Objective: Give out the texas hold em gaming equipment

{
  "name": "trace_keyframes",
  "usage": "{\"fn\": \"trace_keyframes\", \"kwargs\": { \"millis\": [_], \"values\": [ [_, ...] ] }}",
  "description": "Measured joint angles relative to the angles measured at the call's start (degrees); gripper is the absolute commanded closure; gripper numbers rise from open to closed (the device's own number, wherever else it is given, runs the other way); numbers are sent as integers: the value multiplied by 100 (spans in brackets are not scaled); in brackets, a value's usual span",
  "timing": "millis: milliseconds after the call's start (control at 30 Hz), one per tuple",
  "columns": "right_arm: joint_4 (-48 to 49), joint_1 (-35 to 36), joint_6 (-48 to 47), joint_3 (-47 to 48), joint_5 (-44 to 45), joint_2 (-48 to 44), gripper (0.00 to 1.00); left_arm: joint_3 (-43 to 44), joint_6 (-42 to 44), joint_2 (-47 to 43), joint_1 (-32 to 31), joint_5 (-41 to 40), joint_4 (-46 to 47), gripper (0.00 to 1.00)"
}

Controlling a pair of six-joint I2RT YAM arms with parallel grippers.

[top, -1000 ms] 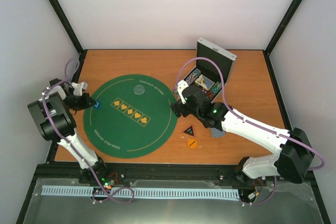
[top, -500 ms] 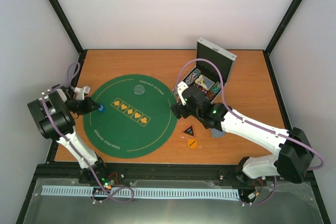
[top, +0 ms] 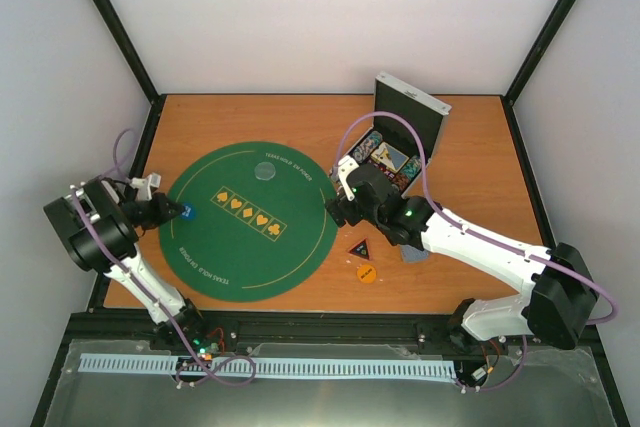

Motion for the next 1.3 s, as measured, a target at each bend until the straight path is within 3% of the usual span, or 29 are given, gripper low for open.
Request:
{"fn": "trace_keyframes", "kwargs": {
  "millis": [200, 500, 800, 1067, 1300],
  "values": [
    [-31, 0, 0, -7, 2, -26, 0, -205, -116, -138, 9, -546, 289, 64],
    [-186, 0, 2, -7, -31, -66, 0, -389, -195, -719, 17, -1276, 422, 39],
    [-1032, -4, 315, 361, -299, -83, 0, -385, -181, -1261, 15, -1633, 321, 28],
    [-2083, 52, 1167, 450, -640, -44, 0, -385, -234, -1547, -667, -2116, 315, 15],
    [-2634, 350, 2022, -74, -820, 212, 0, -389, -201, -1926, -903, -2409, 313, 13]
  ]
}}
